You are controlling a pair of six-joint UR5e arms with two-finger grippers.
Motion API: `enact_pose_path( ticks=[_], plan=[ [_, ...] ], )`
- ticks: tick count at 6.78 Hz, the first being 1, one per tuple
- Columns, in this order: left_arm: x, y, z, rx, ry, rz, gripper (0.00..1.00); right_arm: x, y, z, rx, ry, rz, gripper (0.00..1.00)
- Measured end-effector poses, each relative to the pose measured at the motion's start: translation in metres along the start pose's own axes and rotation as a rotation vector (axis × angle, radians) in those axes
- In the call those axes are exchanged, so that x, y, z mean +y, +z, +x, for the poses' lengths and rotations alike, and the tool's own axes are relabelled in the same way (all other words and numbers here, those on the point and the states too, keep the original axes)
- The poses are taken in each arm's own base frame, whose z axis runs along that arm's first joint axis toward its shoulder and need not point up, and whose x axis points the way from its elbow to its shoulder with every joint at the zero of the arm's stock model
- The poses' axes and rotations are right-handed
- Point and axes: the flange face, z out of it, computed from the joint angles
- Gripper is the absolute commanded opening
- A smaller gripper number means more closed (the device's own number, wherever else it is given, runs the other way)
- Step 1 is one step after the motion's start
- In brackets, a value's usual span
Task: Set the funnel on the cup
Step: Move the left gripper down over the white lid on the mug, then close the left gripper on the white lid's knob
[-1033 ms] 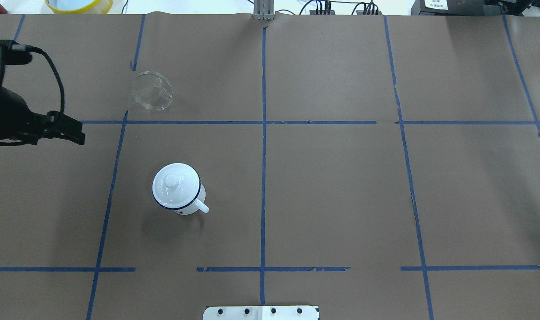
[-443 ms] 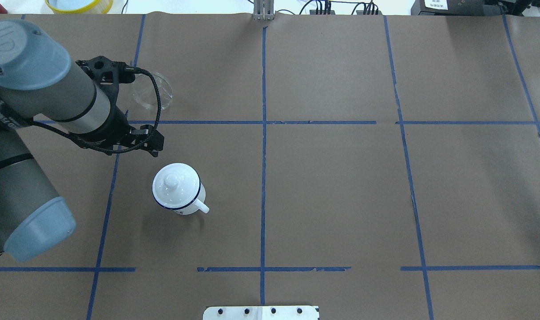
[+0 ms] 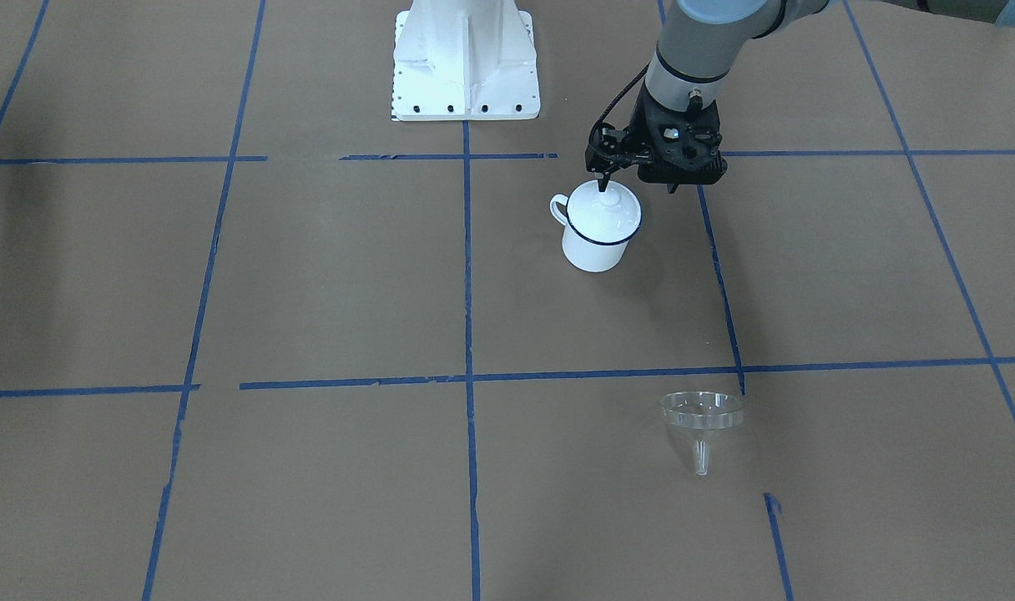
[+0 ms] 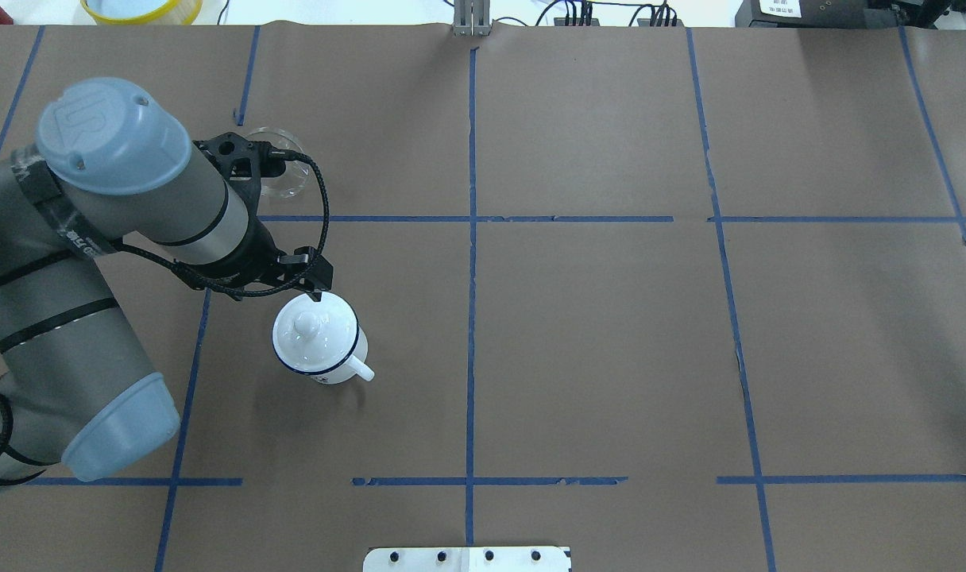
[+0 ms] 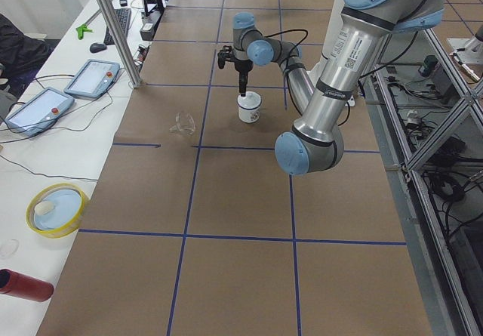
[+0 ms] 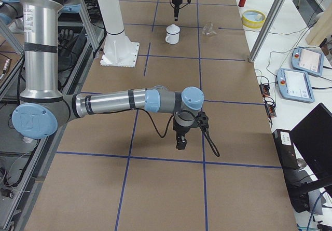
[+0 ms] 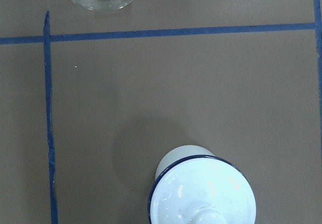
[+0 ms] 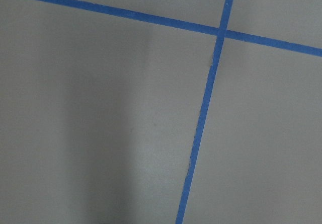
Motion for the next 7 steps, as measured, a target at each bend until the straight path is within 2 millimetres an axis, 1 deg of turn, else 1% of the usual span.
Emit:
enact_pose_path(
  ticks=[3,4,7],
  plan=[
    [0.019,0.028,0.008,0.006,-0.061,0.002,0.99,0.000,0.000,0.000,0.000,0.000,0.000,1.00],
    [0.021,0.033,0.010,0.001,-0.067,0.003,0.93,0.000,0.000,0.000,0.000,0.000,0.000,1.00],
    [0.022,0.040,0.011,-0.005,-0.073,-0.001,0.86,0.000,0.000,0.000,0.000,0.000,0.000,1.00]
  ],
)
